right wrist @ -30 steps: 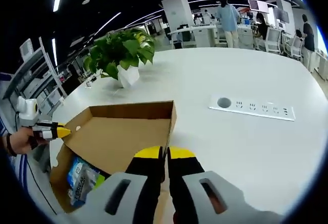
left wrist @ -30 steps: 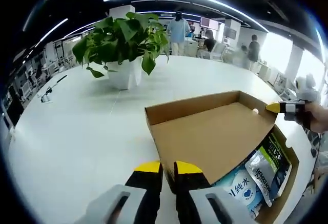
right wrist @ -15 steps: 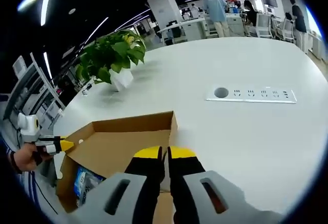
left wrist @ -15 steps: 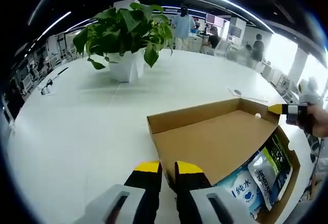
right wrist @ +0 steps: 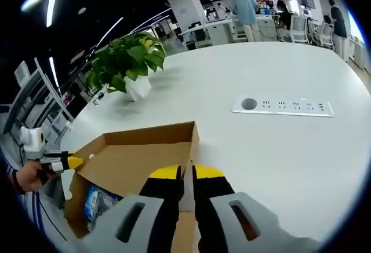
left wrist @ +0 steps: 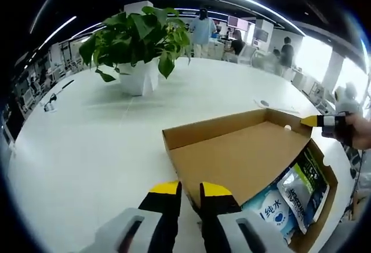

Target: Operate the shoe box by opening the lid, removing the specified soft item, and placing it in the target area until the item is outside and the box remains undamaged.

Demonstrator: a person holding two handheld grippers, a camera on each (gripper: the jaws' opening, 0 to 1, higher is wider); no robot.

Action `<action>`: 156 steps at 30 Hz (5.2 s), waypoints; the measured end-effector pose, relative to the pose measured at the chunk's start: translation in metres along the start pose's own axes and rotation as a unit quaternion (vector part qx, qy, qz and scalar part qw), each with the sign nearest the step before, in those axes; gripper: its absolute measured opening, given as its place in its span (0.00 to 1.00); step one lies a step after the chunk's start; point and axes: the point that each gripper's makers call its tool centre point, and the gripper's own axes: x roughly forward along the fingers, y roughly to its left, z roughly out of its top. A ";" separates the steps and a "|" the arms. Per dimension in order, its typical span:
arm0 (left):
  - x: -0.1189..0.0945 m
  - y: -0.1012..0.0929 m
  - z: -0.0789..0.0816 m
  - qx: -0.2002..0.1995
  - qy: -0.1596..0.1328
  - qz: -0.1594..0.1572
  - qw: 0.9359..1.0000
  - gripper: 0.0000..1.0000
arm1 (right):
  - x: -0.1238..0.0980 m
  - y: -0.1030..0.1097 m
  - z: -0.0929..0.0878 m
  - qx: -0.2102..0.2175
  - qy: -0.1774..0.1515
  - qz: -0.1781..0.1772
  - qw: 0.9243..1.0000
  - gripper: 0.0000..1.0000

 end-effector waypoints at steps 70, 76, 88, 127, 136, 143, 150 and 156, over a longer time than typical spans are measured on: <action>-0.068 -0.154 -0.050 0.042 -0.034 -0.167 0.984 0.41 | -0.185 -0.018 -0.115 -0.044 -0.039 0.037 0.998 0.41; -0.059 -0.161 -0.047 0.022 -0.027 -0.172 0.985 0.40 | -0.191 -0.024 -0.120 -0.041 -0.040 0.026 0.998 0.41; -0.033 -0.156 -0.053 0.007 0.011 -0.148 0.989 0.39 | -0.193 -0.026 -0.133 -0.042 -0.028 0.024 0.998 0.41; -0.030 -0.143 -0.081 -0.078 0.052 -0.149 0.984 0.01 | -0.159 0.022 -0.118 -0.084 -0.006 0.073 0.994 0.38; -0.031 -0.133 -0.082 -0.077 0.052 -0.144 0.985 0.01 | -0.121 0.070 -0.112 -0.114 0.015 0.113 0.987 0.37; -0.031 -0.125 -0.085 -0.082 0.053 -0.139 0.985 0.01 | -0.093 0.080 -0.115 -0.096 0.041 0.115 0.988 0.36; -0.031 -0.122 -0.090 -0.087 0.058 -0.138 0.985 0.01 | -0.074 0.083 -0.116 -0.062 0.054 0.114 0.990 0.33; -0.029 -0.121 -0.093 -0.092 0.060 -0.140 0.984 0.01 | -0.058 0.085 -0.123 -0.051 0.075 0.112 0.989 0.32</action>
